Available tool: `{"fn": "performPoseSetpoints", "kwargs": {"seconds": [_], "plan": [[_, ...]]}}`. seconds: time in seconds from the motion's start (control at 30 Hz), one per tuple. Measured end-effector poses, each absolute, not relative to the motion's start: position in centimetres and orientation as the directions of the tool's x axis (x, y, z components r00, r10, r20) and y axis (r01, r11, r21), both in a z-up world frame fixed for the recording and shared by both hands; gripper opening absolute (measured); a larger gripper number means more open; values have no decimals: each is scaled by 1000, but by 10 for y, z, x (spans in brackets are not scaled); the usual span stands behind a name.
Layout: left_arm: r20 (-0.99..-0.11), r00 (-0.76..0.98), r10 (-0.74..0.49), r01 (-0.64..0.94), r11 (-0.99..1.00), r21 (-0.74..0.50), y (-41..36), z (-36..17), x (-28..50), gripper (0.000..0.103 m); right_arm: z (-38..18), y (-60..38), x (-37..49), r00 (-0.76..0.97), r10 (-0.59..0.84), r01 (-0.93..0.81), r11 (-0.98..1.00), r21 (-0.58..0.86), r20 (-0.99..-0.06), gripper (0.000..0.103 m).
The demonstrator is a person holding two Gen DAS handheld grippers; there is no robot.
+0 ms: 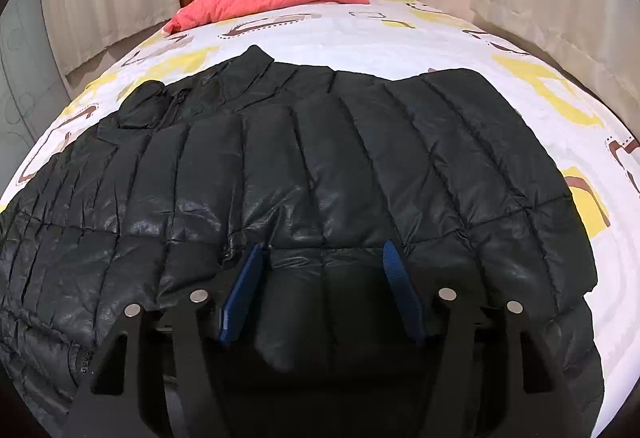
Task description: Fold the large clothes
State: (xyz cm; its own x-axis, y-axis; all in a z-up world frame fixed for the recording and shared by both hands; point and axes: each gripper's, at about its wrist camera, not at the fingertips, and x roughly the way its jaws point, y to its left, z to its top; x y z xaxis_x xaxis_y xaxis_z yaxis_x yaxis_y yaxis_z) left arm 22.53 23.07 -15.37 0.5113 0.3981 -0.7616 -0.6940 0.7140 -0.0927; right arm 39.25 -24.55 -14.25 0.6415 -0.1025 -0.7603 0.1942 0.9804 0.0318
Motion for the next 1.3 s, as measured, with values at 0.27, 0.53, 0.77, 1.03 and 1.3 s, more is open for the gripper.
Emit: {"fn": "performPoseSetpoints", "kwargs": {"seconds": [0.27,0.53,0.77,1.03,1.3], "plan": [[-777,501,381,-688,720,-91,232,-151,227,101,-144,-246,389,658,-110,195,980,28,-745,64],[-704,651,284,-650,687,-325,255,-135,181,101,-146,-248,385,665,-104,199,979,41,-739,67],[-685,676,271,-704,512,-493,316,-140,153,101,-146,-249,385,668,-100,197,979,46,-737,68],[-617,726,303,-687,336,-644,359,-142,147,101,-146,-251,385,668,-99,195,980,45,-737,68],[-565,743,359,-656,220,-722,387,-149,139,49,-147,-251,385,669,-100,195,980,44,-737,68]]}}
